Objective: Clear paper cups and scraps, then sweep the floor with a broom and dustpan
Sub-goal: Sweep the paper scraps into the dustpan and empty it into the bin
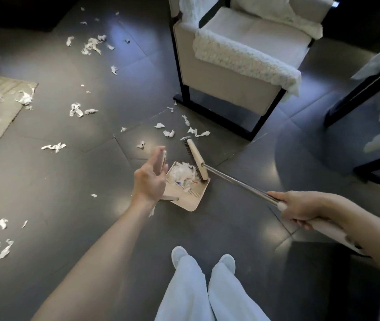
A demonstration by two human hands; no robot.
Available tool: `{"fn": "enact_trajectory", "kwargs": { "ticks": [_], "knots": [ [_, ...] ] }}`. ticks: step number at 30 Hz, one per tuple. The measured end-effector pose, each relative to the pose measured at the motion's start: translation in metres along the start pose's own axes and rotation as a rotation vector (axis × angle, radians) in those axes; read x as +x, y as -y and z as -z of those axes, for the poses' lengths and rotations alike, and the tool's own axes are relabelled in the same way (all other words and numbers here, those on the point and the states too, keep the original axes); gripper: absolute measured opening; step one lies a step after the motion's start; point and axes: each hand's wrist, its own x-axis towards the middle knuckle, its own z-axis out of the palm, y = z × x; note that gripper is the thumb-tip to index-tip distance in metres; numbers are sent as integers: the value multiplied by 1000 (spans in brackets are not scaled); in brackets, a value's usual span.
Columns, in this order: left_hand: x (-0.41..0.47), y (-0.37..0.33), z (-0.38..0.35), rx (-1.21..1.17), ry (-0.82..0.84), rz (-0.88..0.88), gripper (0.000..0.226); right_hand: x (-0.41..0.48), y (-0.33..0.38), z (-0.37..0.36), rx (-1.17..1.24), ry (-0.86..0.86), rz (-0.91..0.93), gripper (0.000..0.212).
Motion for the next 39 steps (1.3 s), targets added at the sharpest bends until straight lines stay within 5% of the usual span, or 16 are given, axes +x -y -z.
{"fn": "enact_trajectory", "kwargs": {
  "ticks": [8,17,25,28,39],
  "knots": [
    [-28,-15,-42,-30,134,3,44,-11,-65,1,86,-34,-84,81],
    [-47,-22,-65,80,147,4,42,44,-86,-2,-105,-185,-163,69],
    [-29,-33,-82,30,137,6,38,54,-48,-44,-71,1,-68,87],
    [-24,-40,-90,42,154,-15,38,31,-54,-51,123,105,-57,82],
    [-17,-44,-83,60,190,-32,40,-28,-58,-63,68,-46,-112,83]
  ]
}}
